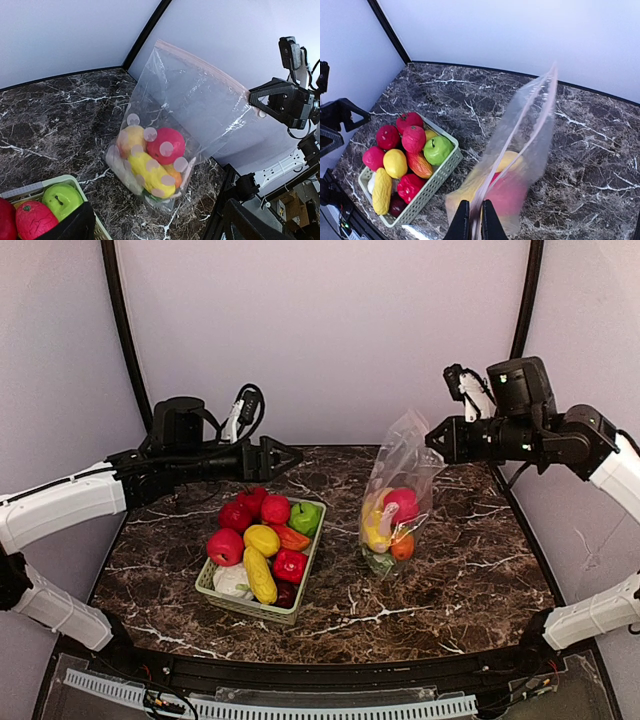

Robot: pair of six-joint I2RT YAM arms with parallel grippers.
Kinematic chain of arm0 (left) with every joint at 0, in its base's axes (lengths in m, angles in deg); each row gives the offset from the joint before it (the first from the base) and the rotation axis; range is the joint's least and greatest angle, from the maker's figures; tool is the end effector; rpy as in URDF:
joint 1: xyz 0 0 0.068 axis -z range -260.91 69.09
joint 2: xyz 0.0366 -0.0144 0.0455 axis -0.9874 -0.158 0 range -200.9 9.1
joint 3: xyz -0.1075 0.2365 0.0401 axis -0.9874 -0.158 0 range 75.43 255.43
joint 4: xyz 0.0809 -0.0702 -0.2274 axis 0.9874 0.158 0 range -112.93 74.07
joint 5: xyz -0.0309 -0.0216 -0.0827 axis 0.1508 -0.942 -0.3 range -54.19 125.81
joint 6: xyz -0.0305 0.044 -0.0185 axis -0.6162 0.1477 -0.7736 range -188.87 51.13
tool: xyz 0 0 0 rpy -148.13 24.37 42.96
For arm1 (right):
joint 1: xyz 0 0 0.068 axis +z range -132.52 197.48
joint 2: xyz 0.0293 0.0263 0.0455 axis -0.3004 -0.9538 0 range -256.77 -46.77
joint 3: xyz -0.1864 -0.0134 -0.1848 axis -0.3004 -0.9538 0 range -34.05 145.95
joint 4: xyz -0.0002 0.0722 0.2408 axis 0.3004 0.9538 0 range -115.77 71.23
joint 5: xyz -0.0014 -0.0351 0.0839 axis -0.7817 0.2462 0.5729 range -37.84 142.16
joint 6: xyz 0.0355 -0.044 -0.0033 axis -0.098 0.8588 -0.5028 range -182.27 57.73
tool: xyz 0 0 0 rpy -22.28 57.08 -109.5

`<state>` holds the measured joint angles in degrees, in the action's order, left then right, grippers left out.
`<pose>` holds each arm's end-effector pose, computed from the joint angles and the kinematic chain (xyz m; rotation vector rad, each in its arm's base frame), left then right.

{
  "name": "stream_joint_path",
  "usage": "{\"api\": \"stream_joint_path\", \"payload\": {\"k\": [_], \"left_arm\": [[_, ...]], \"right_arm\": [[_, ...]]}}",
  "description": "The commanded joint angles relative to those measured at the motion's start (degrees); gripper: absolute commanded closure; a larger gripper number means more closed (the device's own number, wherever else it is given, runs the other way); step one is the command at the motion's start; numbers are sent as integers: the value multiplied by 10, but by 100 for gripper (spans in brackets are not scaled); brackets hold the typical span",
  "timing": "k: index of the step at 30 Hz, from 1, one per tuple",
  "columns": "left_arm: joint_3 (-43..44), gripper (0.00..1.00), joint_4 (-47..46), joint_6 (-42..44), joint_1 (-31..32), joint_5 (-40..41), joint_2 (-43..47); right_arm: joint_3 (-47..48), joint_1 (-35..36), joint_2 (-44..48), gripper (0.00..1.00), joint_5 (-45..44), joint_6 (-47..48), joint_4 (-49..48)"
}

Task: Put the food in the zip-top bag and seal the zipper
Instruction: Set the zipper food storage bag at the center of the board.

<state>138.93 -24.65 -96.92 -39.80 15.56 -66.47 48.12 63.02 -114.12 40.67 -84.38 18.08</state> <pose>0.2228 -0.2126 0.3490 0.4907 1.8316 -1.1636 0.1683 0.1602 0.4108 -0.3052 2.0851 0.5136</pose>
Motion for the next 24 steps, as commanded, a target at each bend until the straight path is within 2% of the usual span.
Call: {"api": "stream_joint_path", "payload": {"k": [1, 8, 12, 13, 17, 19, 22, 24], "left_arm": [[17, 11, -21, 39, 5, -63, -6], [-42, 12, -66, 89, 28, -56, -10], [-71, 12, -92, 87, 42, -40, -14], [-76, 12, -95, 86, 44, -37, -13], [-86, 12, -123, 63, 47, -31, -13], [-84, 12, -136, 50, 51, -32, -19], [-73, 11, -155, 27, 59, -33, -44], [-58, 11, -157, 1, 66, -26, -69]], "right_arm": [[15, 0, -14, 100, 9, -33, -12], [-100, 26, -53, 100, 51, -212, -180], [-97, 47, -105, 100, 67, -242, -261], [-81, 50, -120, 94, 75, -235, -263], [-24, 53, -146, 52, 66, -189, -243], [-22, 52, -129, 35, 44, -162, -234], [-26, 46, -97, 17, 7, -120, -218], [-33, 30, -80, 12, -8, -104, -201]]}}
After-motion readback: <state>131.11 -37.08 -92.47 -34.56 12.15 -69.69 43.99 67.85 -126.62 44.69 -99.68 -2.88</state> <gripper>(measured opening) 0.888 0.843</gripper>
